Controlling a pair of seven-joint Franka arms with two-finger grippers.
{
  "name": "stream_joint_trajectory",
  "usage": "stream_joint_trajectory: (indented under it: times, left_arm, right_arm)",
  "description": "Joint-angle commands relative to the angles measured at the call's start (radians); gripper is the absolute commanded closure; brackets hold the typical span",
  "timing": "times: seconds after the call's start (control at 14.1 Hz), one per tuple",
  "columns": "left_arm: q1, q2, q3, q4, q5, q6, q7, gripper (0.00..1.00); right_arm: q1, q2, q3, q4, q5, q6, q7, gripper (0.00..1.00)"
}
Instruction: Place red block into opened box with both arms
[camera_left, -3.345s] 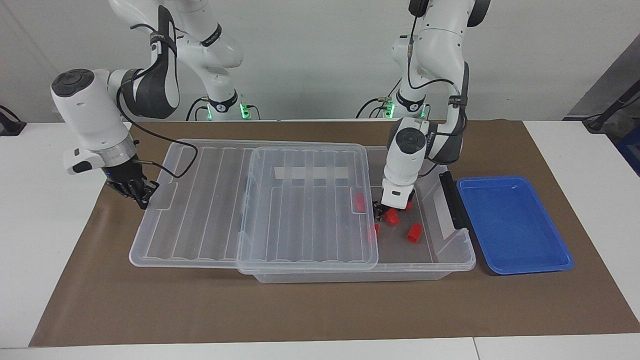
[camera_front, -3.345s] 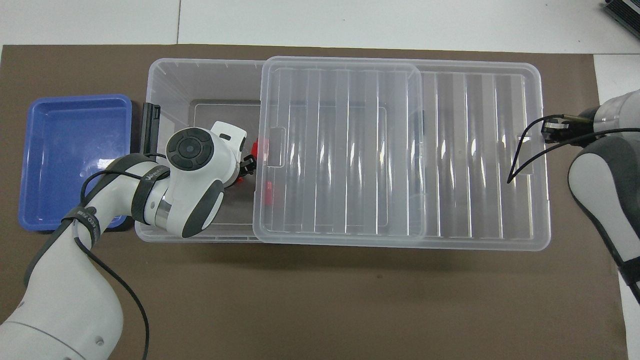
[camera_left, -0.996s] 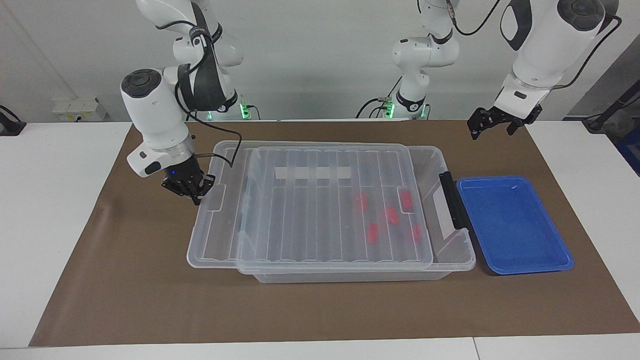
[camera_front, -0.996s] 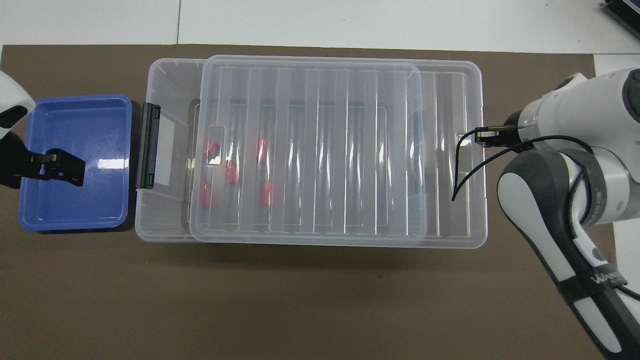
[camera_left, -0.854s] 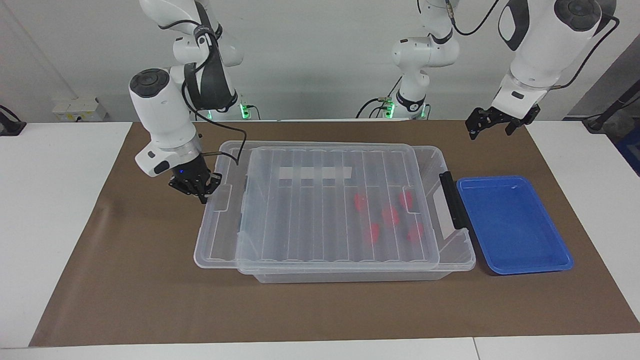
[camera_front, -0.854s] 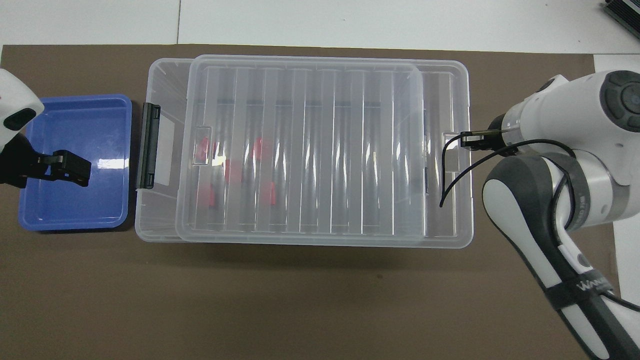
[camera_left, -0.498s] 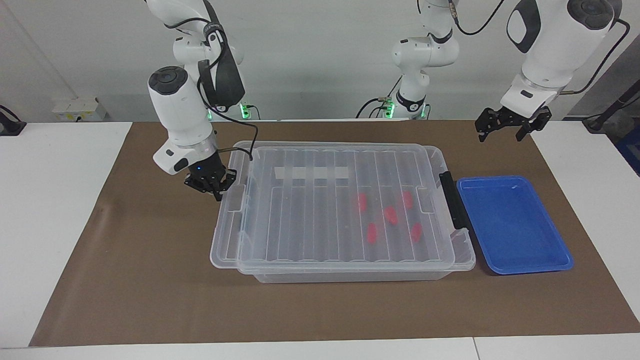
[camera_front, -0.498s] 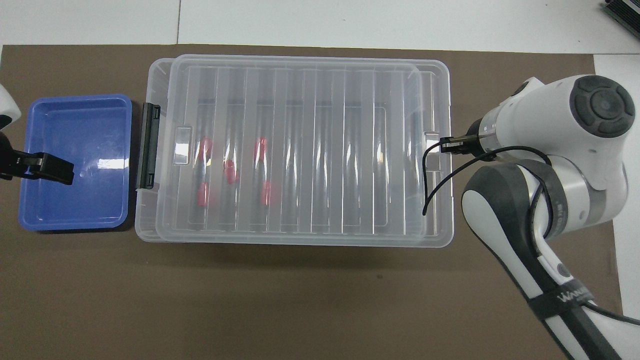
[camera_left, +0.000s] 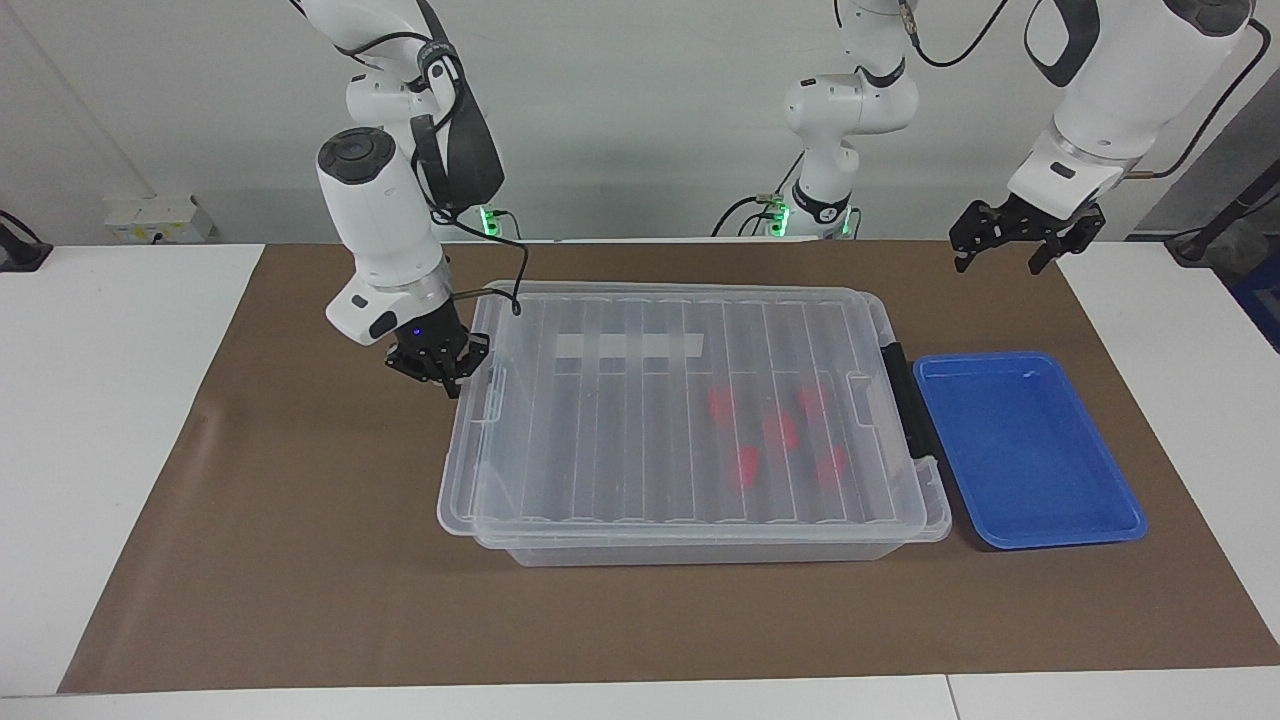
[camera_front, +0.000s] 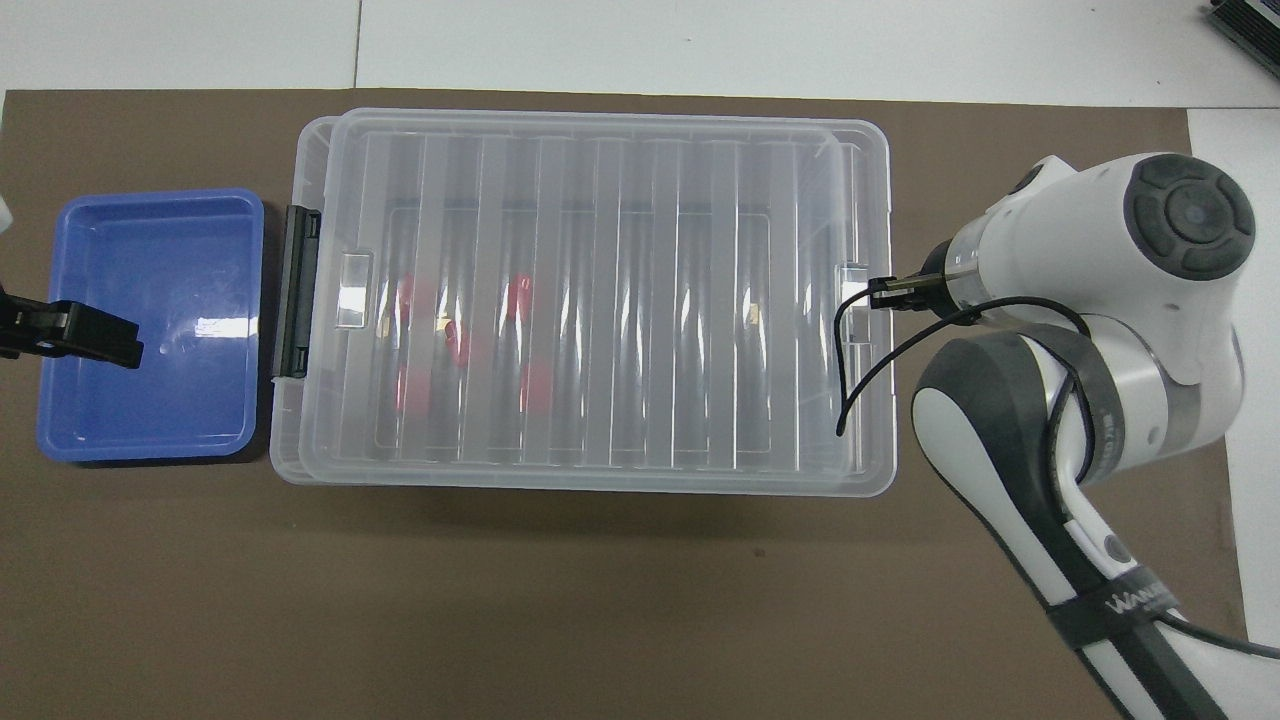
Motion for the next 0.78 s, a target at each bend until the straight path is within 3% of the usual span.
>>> stream_joint_trajectory:
  times: [0.0, 0.71]
  left_arm:
    - [-0.023, 0.047, 0.011, 0.028, -0.012, -0.004, 0.017, 0.0]
    - [-0.026, 0.028, 0.008, 0.016, -0.007, 0.029, 0.011, 0.0]
  right_arm:
    - [-0.01, -0.008, 0.031, -0.001, 0.016, -0.015, -0.009, 1.0]
    - [-0.01, -0.008, 0.034, -0.001, 0.016, -0.01, -0.01, 1.0]
